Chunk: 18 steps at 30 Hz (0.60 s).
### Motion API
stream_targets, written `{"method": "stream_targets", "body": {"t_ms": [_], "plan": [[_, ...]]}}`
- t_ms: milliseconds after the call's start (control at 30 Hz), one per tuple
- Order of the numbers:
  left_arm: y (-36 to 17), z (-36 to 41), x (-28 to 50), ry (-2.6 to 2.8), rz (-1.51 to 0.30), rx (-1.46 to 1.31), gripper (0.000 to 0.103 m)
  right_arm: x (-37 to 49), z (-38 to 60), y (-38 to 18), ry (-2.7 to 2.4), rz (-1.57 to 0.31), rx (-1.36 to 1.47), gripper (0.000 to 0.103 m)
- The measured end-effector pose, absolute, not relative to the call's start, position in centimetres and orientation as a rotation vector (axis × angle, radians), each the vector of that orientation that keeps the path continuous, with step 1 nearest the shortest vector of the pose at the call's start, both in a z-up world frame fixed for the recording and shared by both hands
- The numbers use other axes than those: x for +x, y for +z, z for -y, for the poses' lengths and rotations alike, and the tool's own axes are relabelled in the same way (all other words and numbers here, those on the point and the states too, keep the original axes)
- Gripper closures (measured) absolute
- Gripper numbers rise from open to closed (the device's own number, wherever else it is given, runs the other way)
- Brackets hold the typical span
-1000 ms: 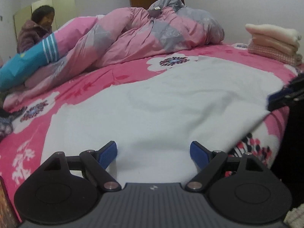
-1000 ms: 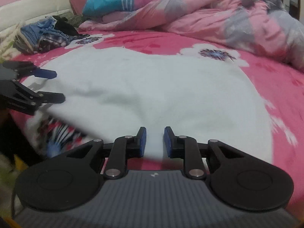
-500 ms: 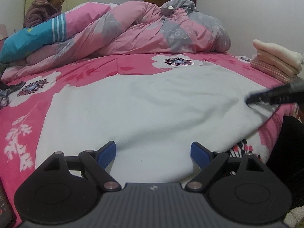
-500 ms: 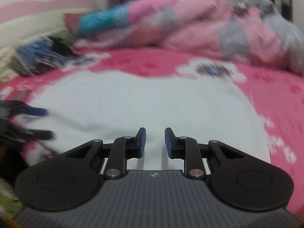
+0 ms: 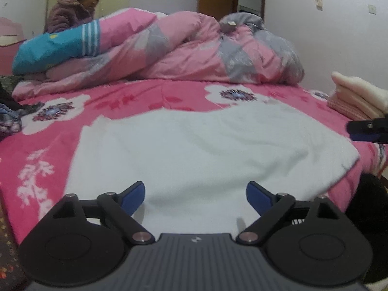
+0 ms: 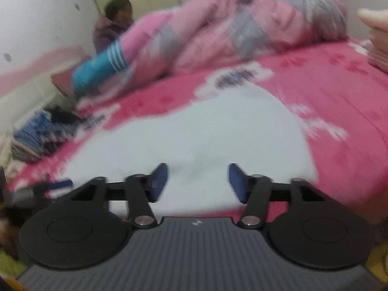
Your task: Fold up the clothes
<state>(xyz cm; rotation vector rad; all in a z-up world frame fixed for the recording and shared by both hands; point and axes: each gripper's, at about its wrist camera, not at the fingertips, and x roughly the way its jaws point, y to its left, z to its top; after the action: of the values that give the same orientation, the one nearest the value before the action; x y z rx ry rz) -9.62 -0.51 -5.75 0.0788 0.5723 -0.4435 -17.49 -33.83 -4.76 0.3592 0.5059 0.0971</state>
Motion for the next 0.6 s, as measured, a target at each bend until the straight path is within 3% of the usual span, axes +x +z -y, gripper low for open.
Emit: {"method": "stream_targets", "body": {"t_ms": [100,300,400,600], "plan": [[-5.2,0.3,-8.4,-0.395,-0.587,0.039,0.004,-14.4,32.2,-4.5,0.119,-0.512,0.355,0.024],[-6.7,1.3,-5.7,-0.281,-0.697,0.025,0.001,-10.3,28.2,-6.8,0.053,-0.622,0.224,0.007],[-7.4,2.2,-5.3,-0.259,-0.732,0.093,0.0,-8.3,26.2,-8.0,0.019,-0.676,0.158,0.001],[-7.4,2.4,-4.9,-0.244,-0.769,0.114,0.0,-7.3,23.6,-8.8,-0.038,-0.714,0.024,0.001]]}}
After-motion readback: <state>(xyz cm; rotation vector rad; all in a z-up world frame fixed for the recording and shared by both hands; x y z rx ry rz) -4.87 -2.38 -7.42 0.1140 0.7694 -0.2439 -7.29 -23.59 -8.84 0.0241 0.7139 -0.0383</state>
